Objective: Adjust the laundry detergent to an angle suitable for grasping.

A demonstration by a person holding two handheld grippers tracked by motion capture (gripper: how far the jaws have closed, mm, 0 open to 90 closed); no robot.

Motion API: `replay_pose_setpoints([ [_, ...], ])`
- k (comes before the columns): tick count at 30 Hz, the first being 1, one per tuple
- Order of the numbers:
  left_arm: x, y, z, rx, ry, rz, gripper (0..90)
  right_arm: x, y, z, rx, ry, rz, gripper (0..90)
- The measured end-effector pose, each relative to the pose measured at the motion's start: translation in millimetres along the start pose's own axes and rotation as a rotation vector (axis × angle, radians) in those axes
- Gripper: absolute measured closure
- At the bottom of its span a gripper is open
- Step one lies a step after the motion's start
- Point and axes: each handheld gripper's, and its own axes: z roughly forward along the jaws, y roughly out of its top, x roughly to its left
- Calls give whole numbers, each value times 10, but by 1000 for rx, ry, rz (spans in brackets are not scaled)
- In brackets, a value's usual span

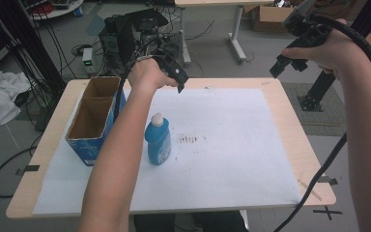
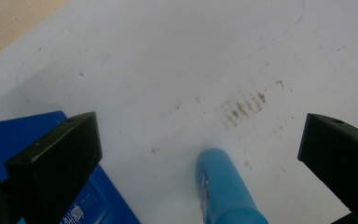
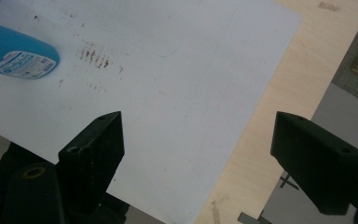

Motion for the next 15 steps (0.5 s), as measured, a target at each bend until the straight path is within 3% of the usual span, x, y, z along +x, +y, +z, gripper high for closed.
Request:
replay_pose_setpoints([
  [15,7,-28,-32,-10,1,-2,1,-47,-8,72,-2,6,7,166],
])
